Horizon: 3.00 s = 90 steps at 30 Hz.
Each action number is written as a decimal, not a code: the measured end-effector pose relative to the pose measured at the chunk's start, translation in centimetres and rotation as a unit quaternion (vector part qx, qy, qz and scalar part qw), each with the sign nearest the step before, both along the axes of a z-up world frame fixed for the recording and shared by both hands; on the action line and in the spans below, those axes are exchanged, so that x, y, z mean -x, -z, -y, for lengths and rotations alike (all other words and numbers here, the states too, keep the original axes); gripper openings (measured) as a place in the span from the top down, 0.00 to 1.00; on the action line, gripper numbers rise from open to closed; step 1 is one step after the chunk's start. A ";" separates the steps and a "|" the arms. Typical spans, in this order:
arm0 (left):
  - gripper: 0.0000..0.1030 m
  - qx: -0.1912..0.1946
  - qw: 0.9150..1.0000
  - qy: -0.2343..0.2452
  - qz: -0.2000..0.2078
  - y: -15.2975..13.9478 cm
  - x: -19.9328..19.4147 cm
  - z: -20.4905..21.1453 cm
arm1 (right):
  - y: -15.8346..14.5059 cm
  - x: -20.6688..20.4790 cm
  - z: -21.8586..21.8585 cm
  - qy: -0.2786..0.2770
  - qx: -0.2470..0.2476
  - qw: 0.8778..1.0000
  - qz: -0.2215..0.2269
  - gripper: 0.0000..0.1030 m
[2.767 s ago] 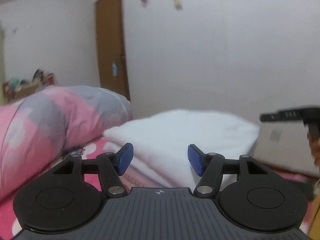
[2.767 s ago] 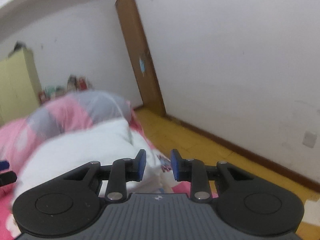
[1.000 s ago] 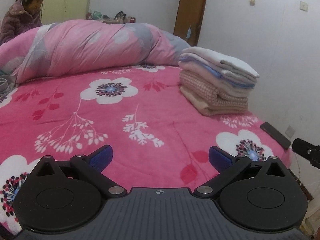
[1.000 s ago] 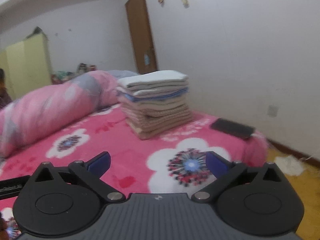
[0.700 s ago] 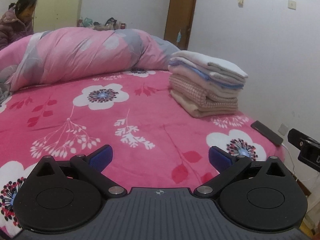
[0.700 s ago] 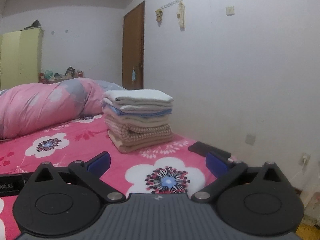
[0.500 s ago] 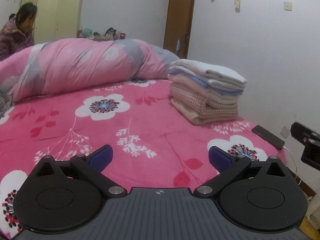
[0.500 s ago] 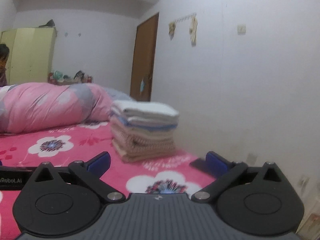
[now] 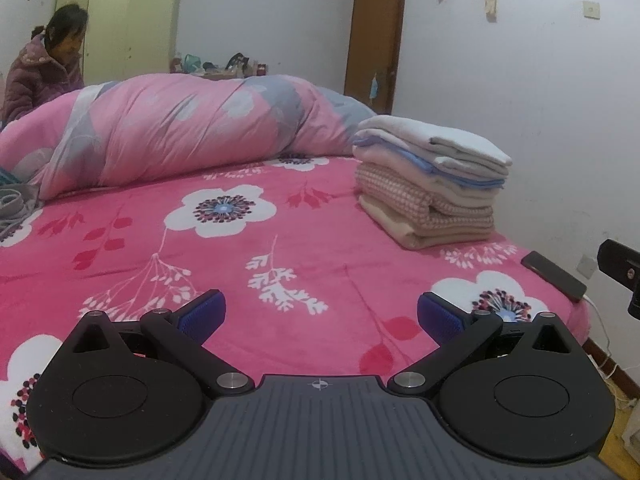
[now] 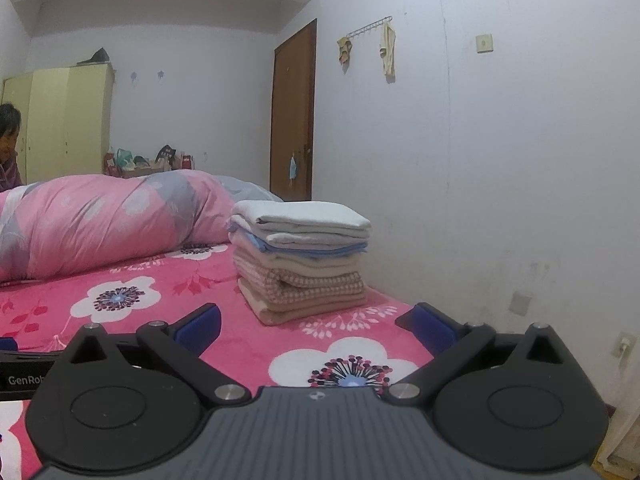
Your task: Fold clothes
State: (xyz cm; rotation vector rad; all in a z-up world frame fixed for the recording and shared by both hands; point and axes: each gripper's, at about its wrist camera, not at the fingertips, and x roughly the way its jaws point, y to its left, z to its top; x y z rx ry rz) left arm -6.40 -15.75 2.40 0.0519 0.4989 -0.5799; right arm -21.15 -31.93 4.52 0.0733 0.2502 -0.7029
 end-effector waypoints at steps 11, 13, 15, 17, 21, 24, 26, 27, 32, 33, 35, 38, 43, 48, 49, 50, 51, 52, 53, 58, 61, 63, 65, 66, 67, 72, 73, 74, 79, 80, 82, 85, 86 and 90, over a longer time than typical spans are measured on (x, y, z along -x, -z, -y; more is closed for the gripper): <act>0.00 -0.002 1.000 0.009 0.007 0.1 0.6 0.1 | 0.2 0.1 -0.1 -0.002 -0.005 1.000 -0.005 0.00; 0.00 -0.001 1.000 0.009 0.005 0.1 0.6 0.1 | 0.1 0.1 -0.2 -0.003 -0.004 1.000 -0.005 0.00; 0.00 0.000 1.000 0.009 0.004 0.1 0.6 0.1 | 0.1 0.1 -0.2 -0.003 -0.003 1.000 -0.005 0.00; 0.00 0.001 1.000 0.009 0.003 0.1 0.7 0.1 | 0.2 0.1 -0.2 -0.003 -0.003 1.000 -0.006 0.00; 0.00 0.002 1.000 0.010 0.000 0.1 0.8 0.3 | 0.2 0.1 -0.2 -0.002 -0.002 1.000 -0.009 0.00; 0.00 0.002 1.000 0.013 -0.001 0.1 1.0 0.5 | 0.3 0.2 -0.1 0.001 0.000 1.000 -0.010 0.00; 0.00 0.003 1.000 0.016 -0.001 0.2 1.2 0.8 | 0.3 0.3 0.1 0.003 0.001 1.000 -0.011 0.00; 0.00 0.003 1.000 0.018 -0.001 0.2 1.3 0.9 | 0.3 0.4 0.2 0.005 0.002 1.000 -0.012 0.00; 0.00 -0.001 1.000 0.028 -0.001 0.5 1.8 1.8 | 0.5 0.9 1.0 0.016 0.002 1.000 -0.015 0.00; 0.00 -0.002 1.000 0.029 -0.002 0.6 1.9 1.9 | 0.6 1.0 1.2 0.018 0.001 1.000 -0.015 0.00; 0.00 -0.002 1.000 0.030 -0.006 0.8 1.9 2.2 | 0.7 1.2 1.5 0.022 -0.001 1.000 -0.016 0.00; 0.00 -0.004 0.999 0.032 -0.010 1.0 1.9 2.7 | 0.9 1.4 1.9 0.027 -0.003 0.999 -0.017 0.00; 0.00 -0.010 0.999 0.038 -0.009 1.2 2.1 3.3 | 1.2 1.4 2.6 0.032 -0.007 0.999 -0.021 0.00; 0.00 -0.013 0.999 0.040 -0.011 1.3 2.3 3.8 | 1.4 1.4 3.0 0.031 -0.009 0.999 -0.022 0.00; 0.00 -0.014 0.999 0.040 -0.011 1.3 2.3 3.8 | 1.4 1.4 3.0 0.031 -0.009 0.999 -0.023 0.00; 0.00 -0.015 0.999 0.040 -0.011 1.3 2.3 3.9 | 1.4 1.4 3.1 0.031 -0.009 0.999 -0.023 0.00; 0.00 -0.015 0.999 0.040 -0.011 1.3 2.2 3.9 | 1.4 1.4 3.1 0.031 -0.010 0.999 -0.024 0.00; 0.00 -0.015 0.999 0.040 -0.012 1.3 2.2 3.9 | 1.4 1.4 3.2 0.030 -0.010 0.999 -0.024 0.00; 0.00 -0.015 0.999 0.040 -0.012 1.3 2.2 3.9 | 1.4 1.4 3.2 0.030 -0.011 0.999 -0.024 0.00; 0.00 -0.016 0.999 0.039 -0.012 1.2 2.1 3.8 | 1.4 1.3 3.2 0.029 -0.011 0.999 -0.025 0.00; 0.00 -0.016 0.999 0.038 -0.012 1.2 2.1 3.8 | 1.3 1.2 3.1 0.027 -0.011 0.999 -0.025 0.00; 0.00 -0.016 0.999 0.037 -0.013 1.2 2.1 3.7 | 1.3 1.2 3.1 0.026 -0.010 0.999 -0.025 0.00; 0.00 -0.016 0.999 0.036 -0.014 1.3 2.0 3.7 | 1.3 1.1 3.0 0.025 -0.010 0.999 -0.026 0.00; 0.00 -0.016 0.999 0.036 -0.014 1.3 1.9 3.6 | 1.3 1.1 3.0 0.025 -0.009 0.999 -0.026 0.00; 0.00 -0.016 0.999 0.036 -0.014 1.3 1.9 3.6 | 1.3 1.1 2.9 0.025 -0.009 0.999 -0.026 0.00; 0.00 -0.015 0.999 0.036 -0.015 1.3 1.8 3.3 | 1.4 1.0 2.6 0.025 -0.010 0.999 -0.028 0.00; 0.00 -0.015 0.999 0.035 -0.016 1.3 1.8 3.2 | 1.4 1.0 2.7 0.024 -0.010 0.999 -0.029 0.00; 0.00 -0.014 0.999 0.035 -0.016 1.3 1.8 3.2 | 1.4 0.9 2.6 0.024 -0.010 0.999 -0.029 0.00; 0.00 -0.010 0.999 0.037 -0.018 1.3 1.7 3.1 | 1.5 0.8 2.5 0.023 -0.007 0.999 -0.034 0.00; 0.00 -0.010 0.999 0.037 -0.018 1.3 1.7 3.0 | 1.5 0.8 2.5 0.023 -0.007 0.999 -0.035 0.00; 0.00 -0.010 0.999 0.036 -0.018 1.3 1.7 3.0 | 1.5 0.7 2.5 0.023 -0.008 0.999 -0.036 0.00; 0.00 -0.010 0.999 0.036 -0.019 1.3 1.6 3.0 | 1.6 0.6 2.5 0.022 -0.009 0.999 -0.037 0.00; 0.00 -0.010 0.999 0.035 -0.020 1.4 1.6 3.0 | 1.6 0.6 2.6 0.022 -0.010 0.999 -0.037 0.00; 0.00 -0.011 0.999 0.035 -0.023 1.5 1.6 3.0 | 1.8 0.4 2.7 0.021 -0.013 0.999 -0.040 0.00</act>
